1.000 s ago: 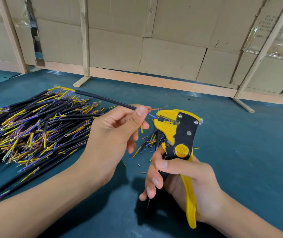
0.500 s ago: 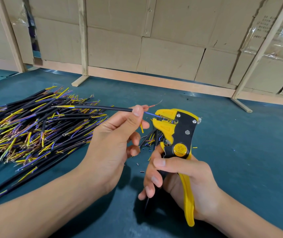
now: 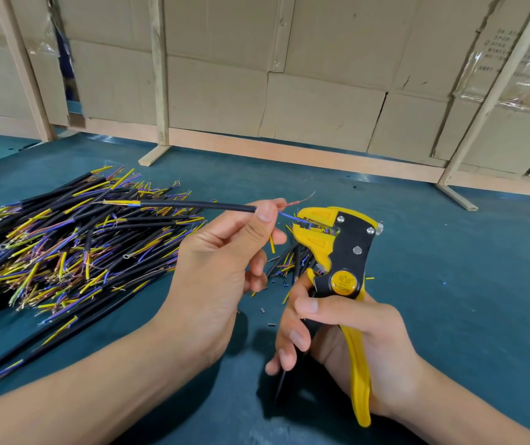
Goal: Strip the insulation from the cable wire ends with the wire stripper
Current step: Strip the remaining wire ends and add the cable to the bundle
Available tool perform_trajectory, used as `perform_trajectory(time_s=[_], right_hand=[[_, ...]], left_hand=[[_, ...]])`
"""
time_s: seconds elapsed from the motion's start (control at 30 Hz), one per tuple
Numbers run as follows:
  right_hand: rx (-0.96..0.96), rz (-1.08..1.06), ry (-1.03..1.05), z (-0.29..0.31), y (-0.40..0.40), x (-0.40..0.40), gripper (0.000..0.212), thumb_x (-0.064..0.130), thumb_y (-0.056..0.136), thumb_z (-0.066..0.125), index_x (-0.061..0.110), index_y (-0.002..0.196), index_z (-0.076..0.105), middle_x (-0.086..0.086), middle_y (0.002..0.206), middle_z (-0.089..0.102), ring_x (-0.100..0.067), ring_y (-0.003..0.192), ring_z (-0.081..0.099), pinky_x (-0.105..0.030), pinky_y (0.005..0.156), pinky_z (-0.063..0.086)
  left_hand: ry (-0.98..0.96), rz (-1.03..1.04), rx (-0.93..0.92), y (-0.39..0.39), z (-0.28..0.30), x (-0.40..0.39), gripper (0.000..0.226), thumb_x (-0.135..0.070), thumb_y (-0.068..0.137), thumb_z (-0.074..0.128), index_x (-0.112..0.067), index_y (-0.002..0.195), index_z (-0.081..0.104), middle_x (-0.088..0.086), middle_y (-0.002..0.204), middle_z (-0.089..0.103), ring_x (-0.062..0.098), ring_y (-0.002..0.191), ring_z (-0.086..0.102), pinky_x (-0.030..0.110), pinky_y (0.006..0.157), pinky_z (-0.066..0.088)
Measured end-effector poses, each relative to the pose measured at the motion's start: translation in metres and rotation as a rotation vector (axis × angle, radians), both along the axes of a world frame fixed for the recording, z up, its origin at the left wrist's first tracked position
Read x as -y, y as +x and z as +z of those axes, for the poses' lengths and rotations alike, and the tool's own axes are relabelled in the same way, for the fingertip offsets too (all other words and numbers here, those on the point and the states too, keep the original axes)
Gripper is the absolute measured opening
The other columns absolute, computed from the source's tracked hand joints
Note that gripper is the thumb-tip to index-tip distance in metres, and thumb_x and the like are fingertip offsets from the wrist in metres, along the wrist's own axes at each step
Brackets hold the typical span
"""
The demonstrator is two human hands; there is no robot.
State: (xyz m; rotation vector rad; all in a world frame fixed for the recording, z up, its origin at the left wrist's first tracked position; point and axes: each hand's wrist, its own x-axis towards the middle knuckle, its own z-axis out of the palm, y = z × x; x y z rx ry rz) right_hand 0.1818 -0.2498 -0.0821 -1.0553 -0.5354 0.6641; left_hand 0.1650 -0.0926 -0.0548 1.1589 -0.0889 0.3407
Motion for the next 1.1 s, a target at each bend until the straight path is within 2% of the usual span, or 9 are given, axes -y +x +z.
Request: perform_trajectory(time_s=[0.07, 0.17, 0.27, 0.43, 0.73, 1.1], right_hand=[[-0.001, -0.007, -0.002, 0.0001, 0.0003, 0.0006, 0.012, 0.013, 0.083, 0.065, 0.006, 0.077, 0.058, -0.014, 0.064, 0.05, -0.032, 0.06, 0.058, -0.051, 0.073, 0.055], [-0.01, -0.011, 0.003, 0.0005, 0.0004, 0.0011, 0.012, 0.013, 0.084, 0.065, 0.006, 0.077, 0.057, -0.014, 0.065, 0.049, -0.032, 0.06, 0.058, -0.052, 0.074, 0.054], [-0.029, -0.012, 0.017, 0.001, 0.001, 0.0011, 0.016, 0.013, 0.083, 0.066, 0.005, 0.076, 0.054, -0.015, 0.065, 0.049, -0.032, 0.059, 0.057, -0.053, 0.073, 0.054], [-0.034, -0.003, 0.013, 0.0015, 0.001, 0.0015, 0.012, 0.012, 0.084, 0.065, 0.004, 0.079, 0.057, -0.016, 0.066, 0.048, -0.032, 0.061, 0.057, -0.055, 0.075, 0.053], [-0.036, -0.003, 0.018, 0.0008, 0.0031, 0.0018, 0.015, 0.014, 0.085, 0.066, 0.004, 0.079, 0.055, -0.015, 0.066, 0.049, -0.032, 0.062, 0.057, -0.055, 0.075, 0.053], [-0.003, 0.042, 0.017, -0.001, 0.005, 0.0017, 0.018, 0.012, 0.087, 0.067, 0.004, 0.08, 0.053, -0.015, 0.068, 0.051, -0.032, 0.064, 0.059, -0.055, 0.078, 0.052]], left_hand=[[-0.005, 0.006, -0.012, 0.0004, -0.001, 0.0007, 0.022, -0.047, 0.076, 0.069, -0.026, 0.072, 0.076, -0.009, 0.1, 0.074, 0.008, 0.051, 0.039, 0.022, 0.047, 0.034], [-0.023, 0.008, -0.027, 0.0007, -0.0027, 0.0025, 0.023, -0.044, 0.077, 0.069, -0.023, 0.068, 0.075, -0.008, 0.106, 0.075, 0.009, 0.051, 0.038, 0.021, 0.046, 0.034], [-0.03, 0.014, -0.032, 0.0004, -0.004, 0.0044, 0.022, -0.041, 0.078, 0.069, -0.022, 0.069, 0.076, -0.005, 0.101, 0.075, 0.009, 0.05, 0.038, 0.021, 0.045, 0.034], [-0.043, 0.016, -0.031, 0.0013, -0.0047, 0.003, 0.024, -0.042, 0.076, 0.07, -0.021, 0.067, 0.074, -0.004, 0.104, 0.075, 0.009, 0.048, 0.037, 0.021, 0.044, 0.034], [-0.015, 0.033, -0.021, 0.0003, -0.0062, 0.0028, 0.025, -0.044, 0.073, 0.072, -0.019, 0.069, 0.077, 0.003, 0.097, 0.076, 0.01, 0.048, 0.036, 0.022, 0.045, 0.036], [0.118, 0.093, 0.029, 0.0021, -0.0032, 0.0, 0.024, -0.044, 0.078, 0.069, -0.023, 0.067, 0.075, 0.006, 0.081, 0.072, 0.011, 0.048, 0.037, 0.023, 0.047, 0.038]])
